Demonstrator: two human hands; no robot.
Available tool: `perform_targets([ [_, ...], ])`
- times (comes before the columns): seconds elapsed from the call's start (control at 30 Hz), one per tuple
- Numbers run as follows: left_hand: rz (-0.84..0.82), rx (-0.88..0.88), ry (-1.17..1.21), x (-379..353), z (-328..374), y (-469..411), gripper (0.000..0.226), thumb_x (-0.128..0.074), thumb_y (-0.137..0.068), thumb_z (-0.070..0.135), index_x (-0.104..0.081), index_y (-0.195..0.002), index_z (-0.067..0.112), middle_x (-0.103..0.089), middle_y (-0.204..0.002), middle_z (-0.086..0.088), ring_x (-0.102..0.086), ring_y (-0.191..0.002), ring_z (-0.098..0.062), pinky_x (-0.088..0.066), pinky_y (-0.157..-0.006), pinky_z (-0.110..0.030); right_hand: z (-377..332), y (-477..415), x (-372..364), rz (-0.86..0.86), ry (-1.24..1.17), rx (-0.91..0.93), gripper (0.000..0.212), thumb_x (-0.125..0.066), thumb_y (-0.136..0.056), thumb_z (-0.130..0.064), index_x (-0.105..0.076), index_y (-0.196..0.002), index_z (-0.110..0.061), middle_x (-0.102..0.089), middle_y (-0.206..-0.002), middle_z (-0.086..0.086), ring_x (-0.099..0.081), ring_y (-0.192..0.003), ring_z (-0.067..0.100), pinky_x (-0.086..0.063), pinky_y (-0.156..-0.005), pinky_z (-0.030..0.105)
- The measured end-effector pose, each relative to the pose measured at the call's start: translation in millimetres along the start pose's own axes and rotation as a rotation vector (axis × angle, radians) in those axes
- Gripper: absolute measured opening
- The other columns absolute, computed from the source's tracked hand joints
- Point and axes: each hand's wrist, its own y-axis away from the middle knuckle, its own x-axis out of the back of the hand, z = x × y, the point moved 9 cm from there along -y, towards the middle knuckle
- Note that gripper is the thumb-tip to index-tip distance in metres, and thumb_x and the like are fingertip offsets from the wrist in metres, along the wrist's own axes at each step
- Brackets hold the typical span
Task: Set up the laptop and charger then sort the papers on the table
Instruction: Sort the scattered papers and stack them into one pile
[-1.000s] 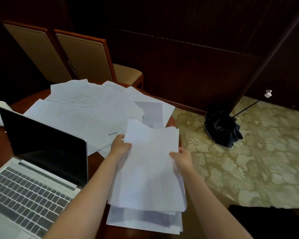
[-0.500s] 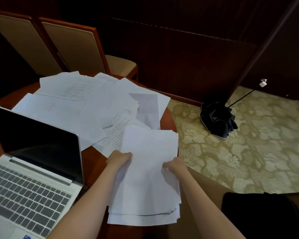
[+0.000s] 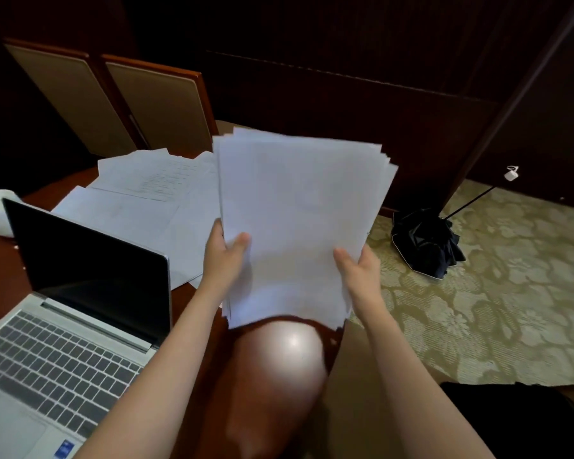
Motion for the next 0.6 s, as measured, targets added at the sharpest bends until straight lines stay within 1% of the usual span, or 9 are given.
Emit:
perform_targets([
  [0.07,0.048,-0.026,0.040,9,12,0,0.047,-0.057,-0.091,0.013,-0.040,-0.134,0.006,-0.050,-0.132,-0.001,-0.049,-0.121,-0.016,-0.040,-0.101,-0.028,-20,2,-7,-0.055,-0.044,0.080,0.018,-0.058,-0.089,-0.002,-0.058,-0.098,-0.018,-0.065,-0.093,-0.006,-0.066,-0.082,0.005,-0.054,-0.072,0.018],
  [0.13,0.064,-0.032,0.078,16,9,6,0.044,-0.065,-0.086,0.015,-0.042,-0.123,0.012,-0.055,-0.126,-0.004,-0.053,-0.119,-0.021,-0.046,-0.095,-0.026,-28,7,-8,-0.107,-0.061,0.119,0.022,-0.069,-0.081,-0.006,-0.059,-0.097,-0.016,-0.066,-0.091,-0.008,-0.067,-0.075,-0.005,-0.050,-0.063,0.010],
  [0.2,0.029,-0.001,0.176,20,2,13,0.050,-0.074,-0.076,0.023,-0.041,-0.112,0.020,-0.061,-0.115,-0.006,-0.061,-0.109,-0.020,-0.052,-0.078,-0.016,-23,11,-4,-0.132,-0.111,0.116,0.032,-0.072,-0.071,-0.009,-0.059,-0.100,-0.016,-0.068,-0.096,-0.003,-0.068,-0.080,-0.002,-0.051,-0.066,0.011],
  [0.23,-0.003,0.001,0.251,20,3,17,0.060,-0.079,-0.066,0.037,-0.041,-0.110,0.023,-0.063,-0.111,-0.001,-0.063,-0.105,-0.013,-0.053,-0.074,-0.013,-19,12,-2,-0.138,-0.132,0.105,0.036,-0.074,-0.071,-0.007,-0.059,-0.102,-0.017,-0.068,-0.098,-0.001,-0.068,-0.084,0.002,-0.051,-0.068,0.012],
  [0.3,-0.045,-0.019,0.313,18,9,19,0.084,-0.084,-0.046,0.056,-0.044,-0.114,0.027,-0.061,-0.110,0.009,-0.062,-0.100,0.002,-0.051,-0.079,-0.011,-15,11,-3,-0.127,-0.122,0.091,0.039,-0.077,-0.068,-0.010,-0.059,-0.101,-0.018,-0.067,-0.100,0.000,-0.067,-0.089,0.008,-0.052,-0.072,0.013],
  [0.37,-0.040,-0.019,0.265,12,18,17,0.082,-0.084,-0.062,0.035,-0.040,-0.130,0.020,-0.053,-0.117,0.010,-0.053,-0.107,-0.001,-0.044,-0.092,-0.014,-20,9,-6,-0.098,-0.074,0.113,0.043,-0.082,-0.061,-0.018,-0.061,-0.099,-0.012,-0.066,-0.097,0.004,-0.064,-0.090,0.013,-0.052,-0.076,0.016],
  [0.43,-0.003,-0.046,0.190,12,33,13,0.073,-0.074,-0.076,0.010,-0.033,-0.138,0.014,-0.047,-0.117,0.011,-0.048,-0.106,-0.002,-0.042,-0.089,-0.014,-26,6,-8,-0.078,-0.093,0.137,0.030,-0.079,-0.067,-0.014,-0.063,-0.093,-0.013,-0.067,-0.093,0.002,-0.065,-0.086,0.013,-0.053,-0.073,0.016],
  [0.5,-0.007,-0.102,0.177,17,40,5,0.077,-0.076,-0.073,0.011,-0.033,-0.137,0.013,-0.050,-0.116,0.007,-0.052,-0.102,-0.003,-0.049,-0.086,-0.017,-27,2,-7,-0.069,-0.135,0.123,0.029,-0.072,-0.076,-0.002,-0.058,-0.093,-0.020,-0.066,-0.094,-0.002,-0.064,-0.086,0.010,-0.053,-0.068,0.014],
  [0.6,-0.008,-0.047,0.149,20,36,-1,0.070,-0.078,-0.072,0.016,-0.042,-0.133,0.012,-0.055,-0.121,-0.004,-0.054,-0.110,-0.015,-0.049,-0.090,-0.030,-23,-1,-11,-0.096,-0.091,0.130,0.032,-0.068,-0.077,0.003,-0.057,-0.091,-0.023,-0.065,-0.092,-0.004,-0.064,-0.086,0.009,-0.054,-0.073,0.017],
])
